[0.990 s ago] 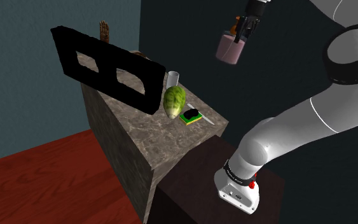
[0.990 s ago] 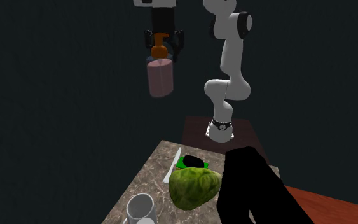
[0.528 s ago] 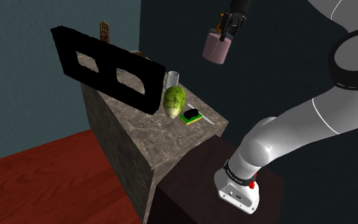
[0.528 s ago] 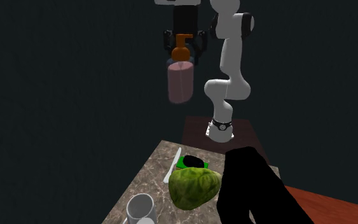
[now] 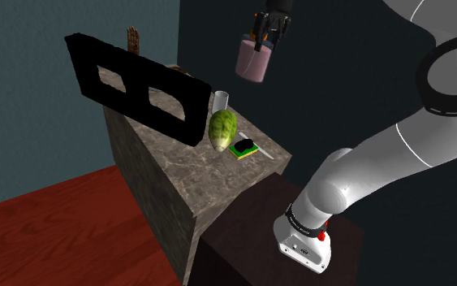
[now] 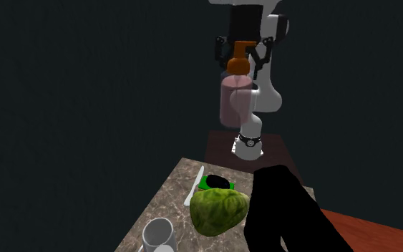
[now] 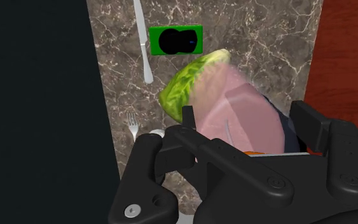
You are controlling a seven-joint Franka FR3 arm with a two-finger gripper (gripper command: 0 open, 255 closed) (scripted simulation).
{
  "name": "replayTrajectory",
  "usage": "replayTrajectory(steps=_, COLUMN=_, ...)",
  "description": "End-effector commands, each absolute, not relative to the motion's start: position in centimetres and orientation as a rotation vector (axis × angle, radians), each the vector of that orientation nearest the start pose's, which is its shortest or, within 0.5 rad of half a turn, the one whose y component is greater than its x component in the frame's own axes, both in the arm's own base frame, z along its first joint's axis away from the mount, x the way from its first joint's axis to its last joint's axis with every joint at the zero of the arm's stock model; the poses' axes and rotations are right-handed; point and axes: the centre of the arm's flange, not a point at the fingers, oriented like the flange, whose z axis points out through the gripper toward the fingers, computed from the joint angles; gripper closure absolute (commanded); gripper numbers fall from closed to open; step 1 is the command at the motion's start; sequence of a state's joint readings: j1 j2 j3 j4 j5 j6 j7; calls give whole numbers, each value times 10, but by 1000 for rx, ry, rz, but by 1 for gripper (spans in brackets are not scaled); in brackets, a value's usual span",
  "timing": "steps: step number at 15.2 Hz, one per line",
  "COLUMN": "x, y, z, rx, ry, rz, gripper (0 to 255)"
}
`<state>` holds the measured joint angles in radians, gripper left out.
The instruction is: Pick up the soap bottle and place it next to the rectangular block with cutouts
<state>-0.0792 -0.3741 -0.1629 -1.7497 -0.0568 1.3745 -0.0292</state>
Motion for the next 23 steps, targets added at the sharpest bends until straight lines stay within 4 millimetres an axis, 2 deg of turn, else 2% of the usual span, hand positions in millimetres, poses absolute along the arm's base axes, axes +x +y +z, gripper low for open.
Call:
replayTrajectory(steps=1, x=408, y=-100, z=707, rx=-3119, ry=335, rz=8, gripper=255)
replayTrajectory(steps=15, x=496, y=60, z=707, rx=-3119, ry=335, rz=8, gripper=255)
replayTrajectory(steps=23, x=496, y=60, z=665, rx=-3119, ry=335, rz=8, gripper=255)
